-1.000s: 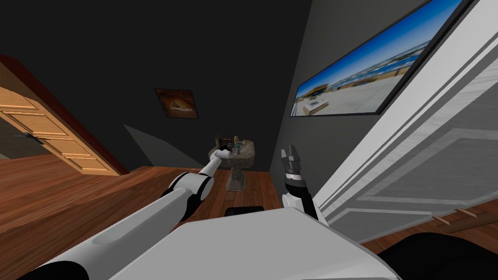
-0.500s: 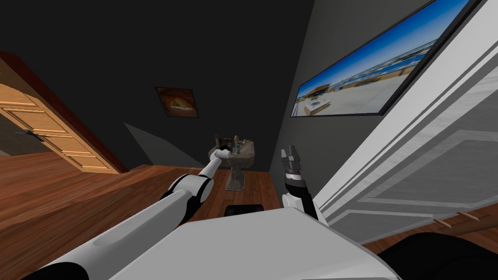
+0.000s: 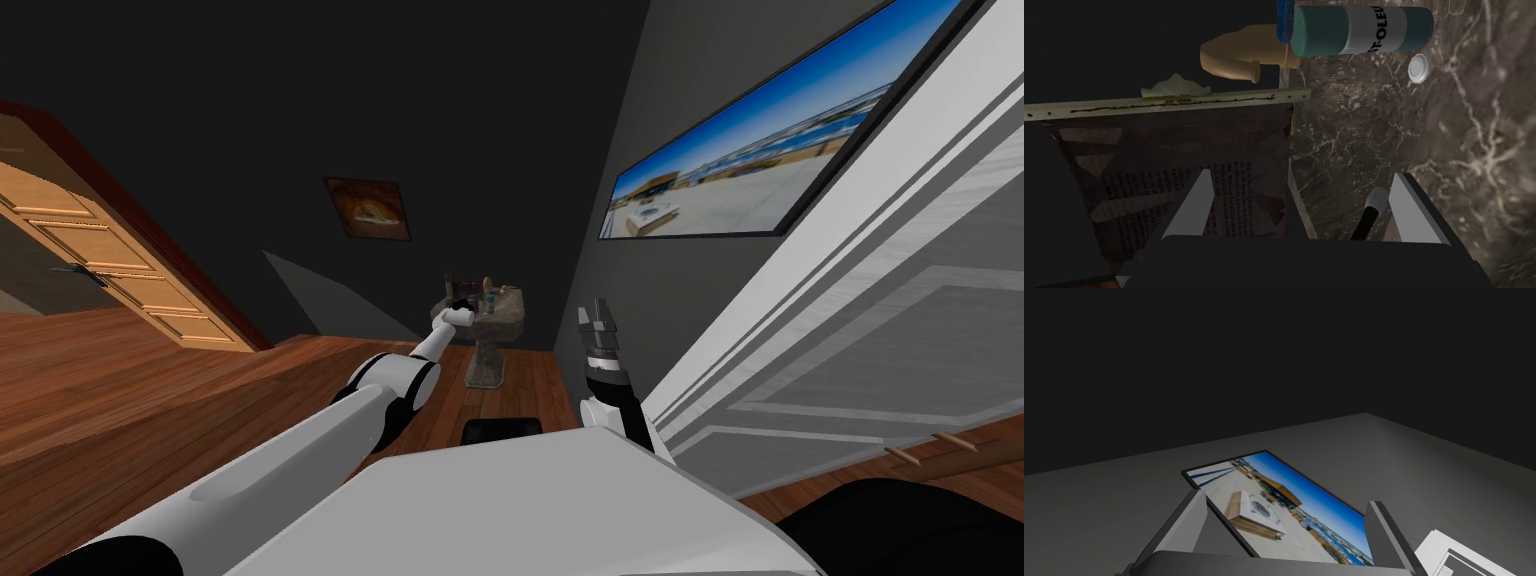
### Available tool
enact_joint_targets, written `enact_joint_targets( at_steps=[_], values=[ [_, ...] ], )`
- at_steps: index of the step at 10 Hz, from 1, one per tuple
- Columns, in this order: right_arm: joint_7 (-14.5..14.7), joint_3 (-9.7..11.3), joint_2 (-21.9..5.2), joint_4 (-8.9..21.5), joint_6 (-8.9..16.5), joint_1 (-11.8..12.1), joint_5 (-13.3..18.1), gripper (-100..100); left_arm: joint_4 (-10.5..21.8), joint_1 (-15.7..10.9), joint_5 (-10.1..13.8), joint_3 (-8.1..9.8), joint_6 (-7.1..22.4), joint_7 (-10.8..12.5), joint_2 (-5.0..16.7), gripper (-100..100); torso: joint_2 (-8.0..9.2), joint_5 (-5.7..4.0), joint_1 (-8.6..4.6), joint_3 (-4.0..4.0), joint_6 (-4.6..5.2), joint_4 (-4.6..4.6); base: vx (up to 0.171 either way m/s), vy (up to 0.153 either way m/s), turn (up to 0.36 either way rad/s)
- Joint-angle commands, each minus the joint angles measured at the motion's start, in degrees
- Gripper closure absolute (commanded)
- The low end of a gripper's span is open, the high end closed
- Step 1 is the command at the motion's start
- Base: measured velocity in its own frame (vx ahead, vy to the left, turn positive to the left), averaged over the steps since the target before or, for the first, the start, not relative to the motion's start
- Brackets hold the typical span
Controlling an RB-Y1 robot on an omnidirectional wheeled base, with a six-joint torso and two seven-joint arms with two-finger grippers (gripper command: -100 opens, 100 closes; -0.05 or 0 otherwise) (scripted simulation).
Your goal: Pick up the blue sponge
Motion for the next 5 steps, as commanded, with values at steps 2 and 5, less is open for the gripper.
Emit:
enact_joint_targets(
  at_steps=[2,5],
  values=[
    [0.0,0.0,0.0,0.0,0.0,0.0,0.0,0,-0.7,0.0,0.0,0.44,-1.1,0.5,-0.1,-100,0.32,0.01,0.03,0.19,0.01,0.08,-0.206,0.032,0.064],
    [0.0,0.0,0.0,0.0,0.0,0.0,0.0,0,-1.7,0.0,0.4,0.89,-2.5,0.9,0.0,-100,0.52,0.0,0.04,0.32,0.01,0.14,-0.211,0.026,0.069]
  ],
)
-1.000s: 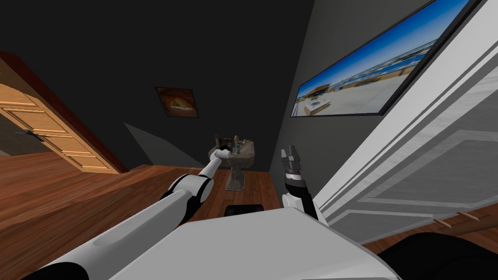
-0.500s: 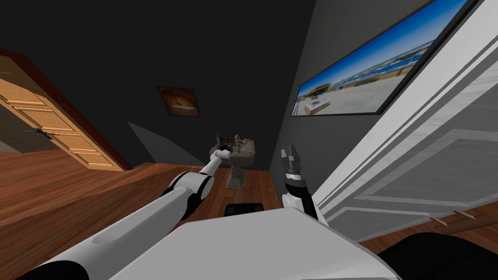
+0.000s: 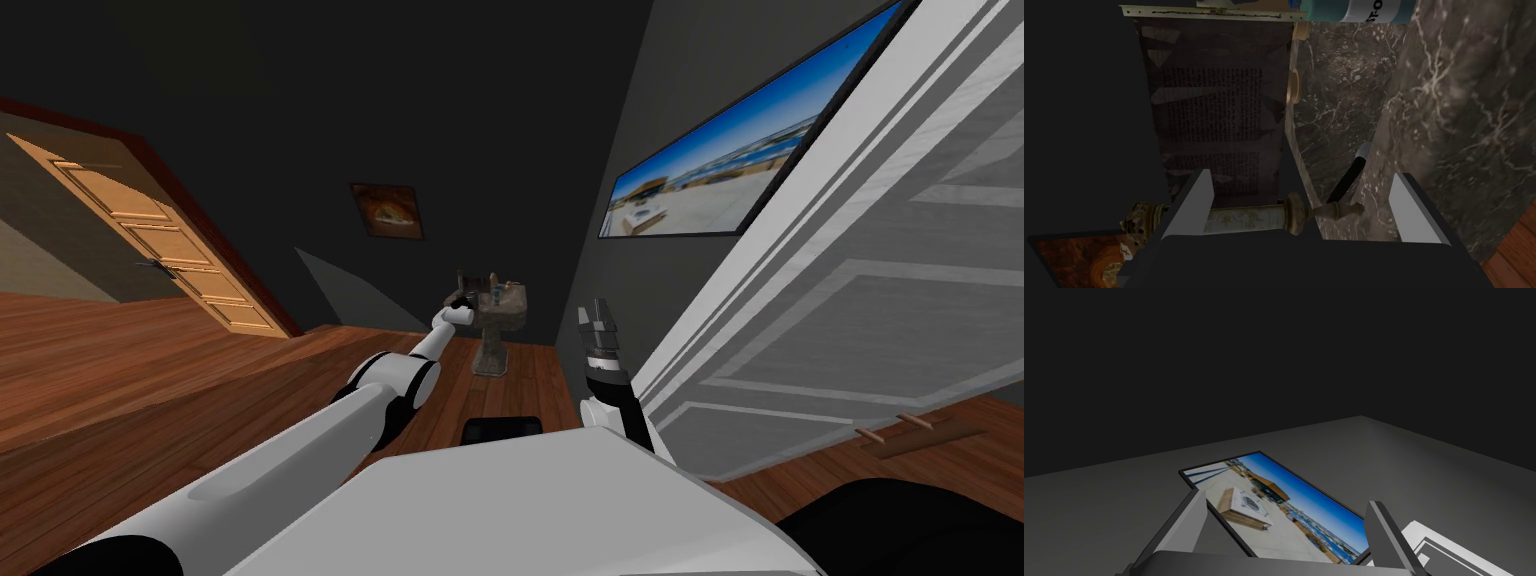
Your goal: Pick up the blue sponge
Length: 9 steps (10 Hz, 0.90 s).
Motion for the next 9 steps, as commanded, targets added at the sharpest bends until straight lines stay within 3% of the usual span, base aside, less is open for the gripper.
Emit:
enact_joint_targets(
  at_steps=[1,2,3,7,9],
  values=[
    [0.0,0.0,0.0,0.0,0.0,0.0,0.0,0,-1.6,0.4,0.1,0.39,-0.4,0.4,0.0,-100,0.0,0.0,0.0,0.0,0.0,0.0,-0.226,0.052,0.066],
    [0.0,0.0,0.0,0.0,0.0,0.0,0.0,0,-1.4,0.6,-0.2,0.3,-0.2,0.2,-0.1,-100,0.11,0.01,0.04,0.05,-0.01,0.01,-0.117,0.025,0.008],
    [0.0,0.0,0.0,0.0,0.0,0.0,0.0,0,-1.6,0.7,-0.2,0.34,-0.2,0.3,-0.1,100,-0.19,0.0,-0.04,-0.1,0.01,-0.03,-0.019,0.004,-0.005],
    [0.0,0.0,0.0,0.0,0.0,0.0,0.0,0,-1.6,0.7,-0.2,0.34,-0.2,0.3,-0.1,100,-0.75,-0.03,-0.14,-0.44,0.01,-0.18,-0.002,0.001,0.0],
    [0.0,0.0,0.0,0.0,0.0,0.0,0.0,0,-1.4,-0.1,0.1,0.42,1.4,0.4,-0.2,-100,-0.77,-0.03,-0.14,-0.45,0.01,-0.19,0.012,-0.01,0.001]
  ],
)
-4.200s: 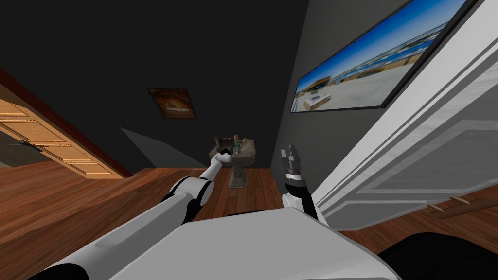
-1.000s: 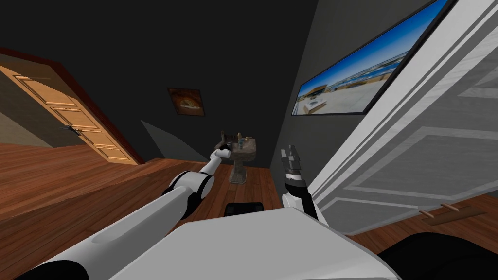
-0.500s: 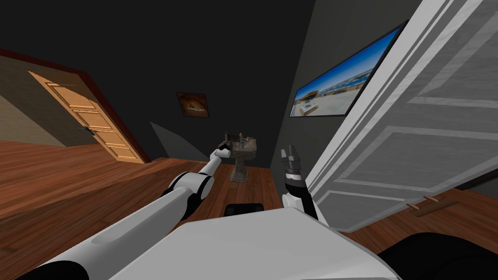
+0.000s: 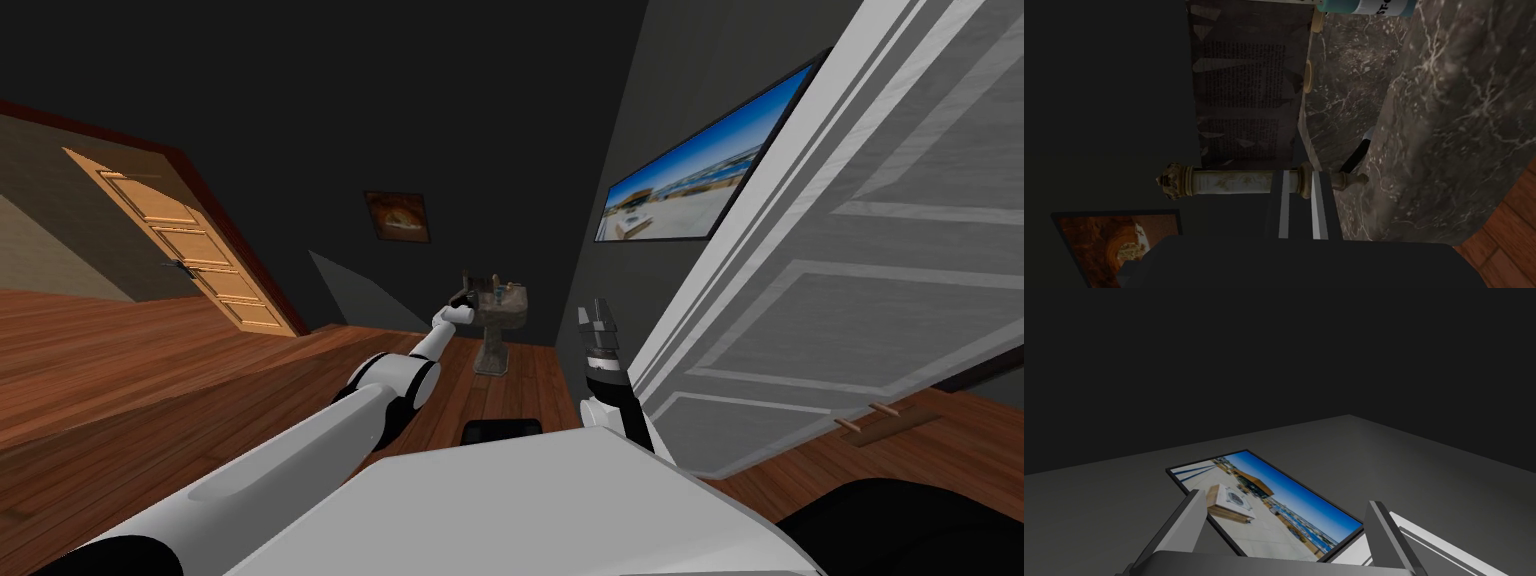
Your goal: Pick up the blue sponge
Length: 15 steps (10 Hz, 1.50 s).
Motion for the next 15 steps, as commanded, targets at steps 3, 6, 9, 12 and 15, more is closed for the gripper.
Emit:
enact_joint_targets(
  at_steps=[3,6,9,12,15],
  values=[
    [0.0,0.0,0.0,0.0,0.0,0.0,0.0,0,0.4,-2.4,0.7,0.19,4.7,0.3,-0.1,-100,-0.12,-0.02,-0.07,-0.08,0.0,-0.03,0.053,-0.035,0.006],
    [0.0,0.0,0.0,0.0,0.0,0.0,0.0,0,0.9,-5.5,1.4,0.52,9.4,0.7,-0.3,-100,-0.22,-0.03,-0.13,-0.13,0.01,-0.05,0.078,-0.049,0.007],
    [0.0,0.0,0.0,0.0,0.0,0.0,0.0,0,1.2,-8.1,1.9,0.81,13.5,1.1,-0.4,-100,-0.1,-0.03,-0.1,-0.07,0.0,-0.03,0.048,-0.047,0.009],
    [0.0,0.0,0.0,0.0,0.0,0.0,0.0,0,1.3,-9.4,2.1,0.97,16.0,1.3,-0.4,-100,-0.11,-0.04,-0.14,-0.07,0.01,-0.03,0.044,-0.046,0.009],
    [0.0,0.0,0.0,0.0,0.0,0.0,0.0,0,1.7,-12.2,2.7,1.29,20.3,1.7,-0.4,-100,-0.08,-0.01,-0.05,-0.06,-0.01,-0.04,0.045,-0.039,0.005]
  ],
)
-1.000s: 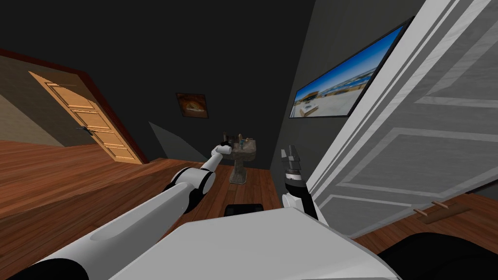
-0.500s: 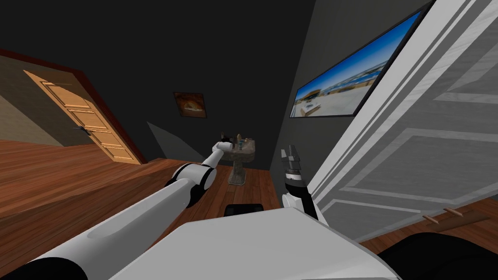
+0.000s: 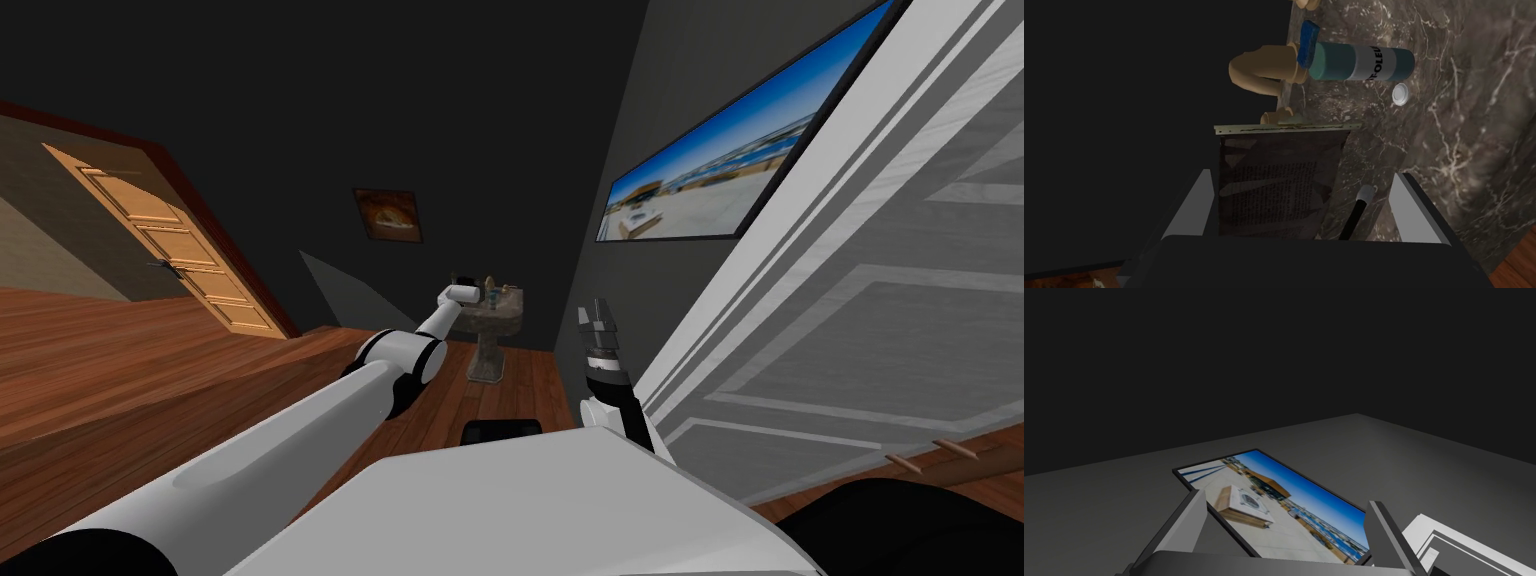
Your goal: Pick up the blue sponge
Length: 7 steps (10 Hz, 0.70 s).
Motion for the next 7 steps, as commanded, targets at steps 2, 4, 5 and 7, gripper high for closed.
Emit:
enact_joint_targets(
  at_steps=[2,4,5,7],
  values=[
    [0.0,0.0,0.0,0.0,0.0,0.0,0.0,0,0.9,-2.4,0.3,0.24,3.4,0.4,-0.1,-100,-0.06,-0.02,-0.09,-0.03,0.01,-0.01,0.066,-0.062,0.01],
    [0.0,0.0,0.0,0.0,0.0,0.0,0.0,0,1.3,-5.0,0.9,0.5,7.4,0.9,-0.1,-100,-0.08,-0.01,-0.02,-0.05,0.0,-0.02,0.078,-0.047,0.001],
    [0.0,0.0,0.0,0.0,0.0,0.0,0.0,0,1.3,-5.0,0.9,0.5,8.0,0.9,-0.1,-100,-0.14,-0.01,-0.01,-0.08,0.0,-0.03,0.062,-0.034,0.001],
    [0.0,0.0,0.0,0.0,0.0,0.0,0.0,0,1.6,-6.3,1.2,0.6,10.3,1.1,-0.1,-100,-0.06,0.01,0.04,-0.04,0.0,-0.02,0.057,-0.033,-0.004]
  ],
)
